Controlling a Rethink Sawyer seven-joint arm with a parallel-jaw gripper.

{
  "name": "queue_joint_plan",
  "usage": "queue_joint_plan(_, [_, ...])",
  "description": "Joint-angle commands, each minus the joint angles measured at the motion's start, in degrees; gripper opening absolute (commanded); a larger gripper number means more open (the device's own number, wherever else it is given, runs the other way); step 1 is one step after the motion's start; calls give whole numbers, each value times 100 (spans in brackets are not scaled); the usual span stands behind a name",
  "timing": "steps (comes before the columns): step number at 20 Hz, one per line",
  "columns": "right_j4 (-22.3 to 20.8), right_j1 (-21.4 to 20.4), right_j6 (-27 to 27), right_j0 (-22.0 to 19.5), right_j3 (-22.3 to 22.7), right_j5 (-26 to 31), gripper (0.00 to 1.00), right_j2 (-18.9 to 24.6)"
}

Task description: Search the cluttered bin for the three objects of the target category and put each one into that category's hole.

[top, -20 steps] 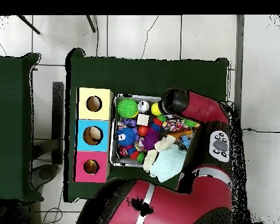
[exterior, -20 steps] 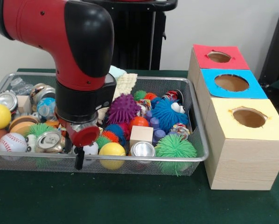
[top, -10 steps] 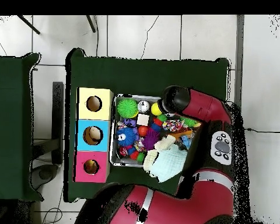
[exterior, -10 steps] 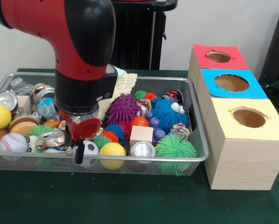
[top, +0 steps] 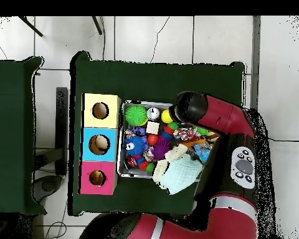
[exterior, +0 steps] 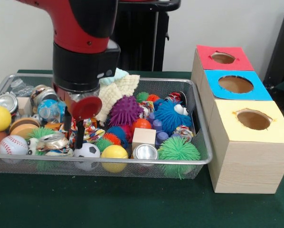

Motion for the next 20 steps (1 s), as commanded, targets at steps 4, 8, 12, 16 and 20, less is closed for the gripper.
queue_joint_plan(4, [-342, -177, -193, 16, 929, 119, 100, 376])
queue_joint_plan(8, [-368, -249, -239, 3, 1075, 144, 100, 379])
queue_joint_plan(12, [-400, -325, -288, -94, 1353, -41, 100, 406])
queue_joint_plan(16, [-368, -386, -234, -259, 1834, -499, 100, 538])
queue_joint_plan(20, [-354, -381, -251, -350, 1977, -587, 100, 603])
